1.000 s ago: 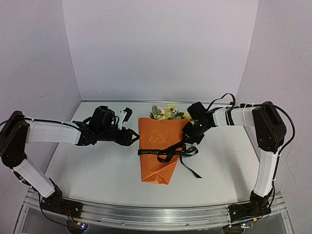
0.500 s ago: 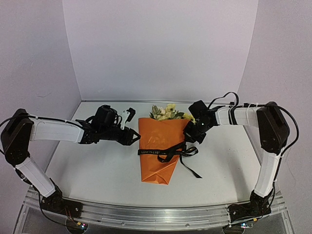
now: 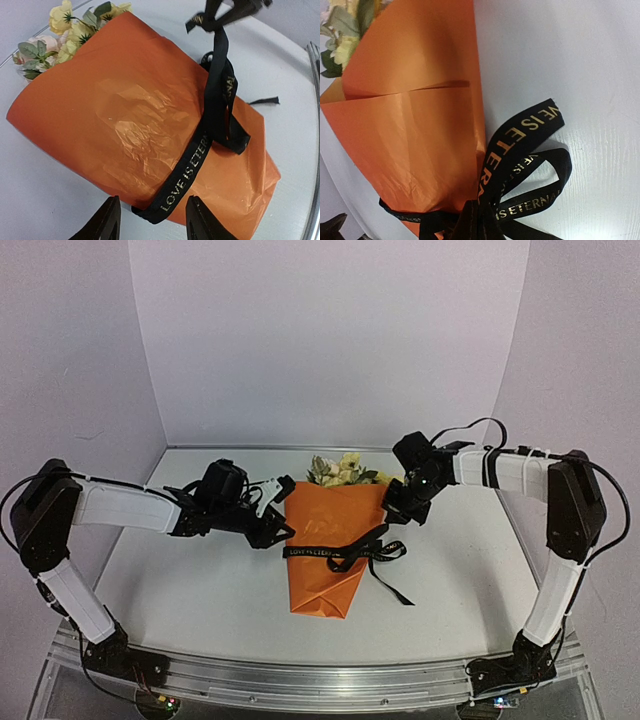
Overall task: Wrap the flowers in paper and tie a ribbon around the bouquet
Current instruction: Cross the ribbon over the folded bouquet.
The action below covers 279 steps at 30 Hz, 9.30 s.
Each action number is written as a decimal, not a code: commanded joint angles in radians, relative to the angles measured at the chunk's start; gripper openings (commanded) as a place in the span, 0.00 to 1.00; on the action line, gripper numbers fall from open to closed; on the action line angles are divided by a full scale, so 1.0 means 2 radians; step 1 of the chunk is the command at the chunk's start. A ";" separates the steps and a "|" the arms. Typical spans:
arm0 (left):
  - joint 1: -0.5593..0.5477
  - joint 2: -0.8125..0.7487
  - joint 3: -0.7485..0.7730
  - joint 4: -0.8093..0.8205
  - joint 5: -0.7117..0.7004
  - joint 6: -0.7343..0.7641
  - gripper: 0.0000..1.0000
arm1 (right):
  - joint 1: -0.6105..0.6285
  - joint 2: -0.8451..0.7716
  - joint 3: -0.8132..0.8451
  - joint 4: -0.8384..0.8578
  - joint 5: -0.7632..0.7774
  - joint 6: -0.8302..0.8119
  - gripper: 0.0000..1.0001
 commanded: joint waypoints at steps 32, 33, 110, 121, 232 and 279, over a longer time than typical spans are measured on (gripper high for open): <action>-0.041 0.092 0.033 0.046 -0.058 0.120 0.04 | 0.027 -0.021 0.135 0.029 -0.403 -0.136 0.00; -0.041 0.093 0.036 0.044 -0.057 0.118 0.01 | 0.029 -0.025 0.123 0.039 -0.406 -0.138 0.00; -0.019 0.112 0.094 -0.030 0.054 0.058 0.20 | 0.154 0.094 0.138 -0.092 0.021 -0.232 0.38; -0.019 0.078 0.073 0.005 0.036 0.008 0.45 | 0.154 0.027 0.070 -0.050 0.031 -0.233 0.46; -0.029 0.093 0.194 -0.135 -0.232 -0.551 0.00 | 0.153 -0.061 -0.184 0.010 0.159 -0.297 0.00; 0.266 -0.137 -0.102 -0.139 -0.296 -0.554 0.00 | -0.210 -0.095 -0.064 -0.286 0.258 -0.255 0.00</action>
